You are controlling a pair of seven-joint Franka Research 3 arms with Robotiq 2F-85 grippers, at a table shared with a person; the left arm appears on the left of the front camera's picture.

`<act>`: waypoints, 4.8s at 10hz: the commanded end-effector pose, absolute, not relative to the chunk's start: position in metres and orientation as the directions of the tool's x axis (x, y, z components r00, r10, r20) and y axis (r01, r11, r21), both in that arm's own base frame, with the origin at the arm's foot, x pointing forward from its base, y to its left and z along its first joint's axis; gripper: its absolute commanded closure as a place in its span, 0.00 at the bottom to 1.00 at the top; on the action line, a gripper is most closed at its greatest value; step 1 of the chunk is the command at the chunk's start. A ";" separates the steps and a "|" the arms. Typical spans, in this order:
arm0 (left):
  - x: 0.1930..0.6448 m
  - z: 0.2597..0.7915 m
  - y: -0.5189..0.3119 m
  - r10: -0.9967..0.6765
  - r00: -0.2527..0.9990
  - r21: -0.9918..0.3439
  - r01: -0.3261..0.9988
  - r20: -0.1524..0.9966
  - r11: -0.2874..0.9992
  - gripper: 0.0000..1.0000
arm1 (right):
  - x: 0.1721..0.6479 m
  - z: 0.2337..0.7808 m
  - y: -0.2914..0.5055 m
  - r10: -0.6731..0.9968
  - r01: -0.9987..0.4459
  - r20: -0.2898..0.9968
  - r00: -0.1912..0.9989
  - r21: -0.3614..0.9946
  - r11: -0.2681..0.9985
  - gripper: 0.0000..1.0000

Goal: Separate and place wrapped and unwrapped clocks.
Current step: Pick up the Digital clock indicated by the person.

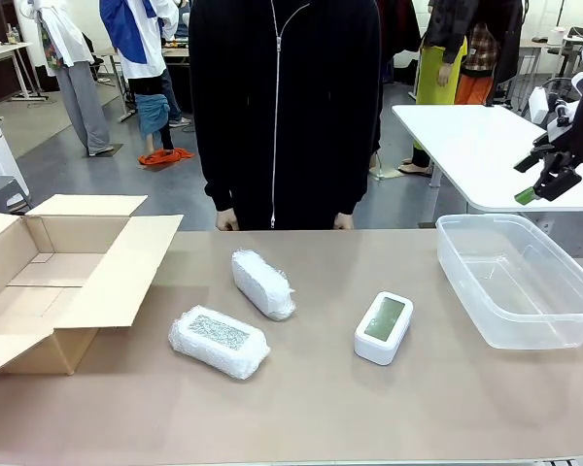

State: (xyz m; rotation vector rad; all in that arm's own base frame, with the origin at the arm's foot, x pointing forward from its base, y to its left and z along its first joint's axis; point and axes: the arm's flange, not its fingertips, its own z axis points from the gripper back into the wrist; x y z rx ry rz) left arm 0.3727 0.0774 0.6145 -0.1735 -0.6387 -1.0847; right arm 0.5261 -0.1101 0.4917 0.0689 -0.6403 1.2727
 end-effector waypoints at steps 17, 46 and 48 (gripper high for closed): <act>0.373 0.614 0.077 -0.767 0.307 0.169 0.866 0.564 0.471 0.00 | 0.526 0.491 -0.111 0.865 -0.903 0.480 0.143 -0.294 0.312 0.00; 0.507 0.506 -0.262 -0.760 -0.647 0.033 0.762 0.062 -0.647 0.00 | 0.526 0.491 -0.111 0.865 -0.903 0.480 0.143 -0.294 0.312 0.00; 0.508 0.488 -0.291 -0.726 -0.684 0.011 0.729 0.071 -0.685 0.00 | 0.526 0.491 -0.111 0.865 -0.903 0.480 0.143 -0.294 0.312 0.00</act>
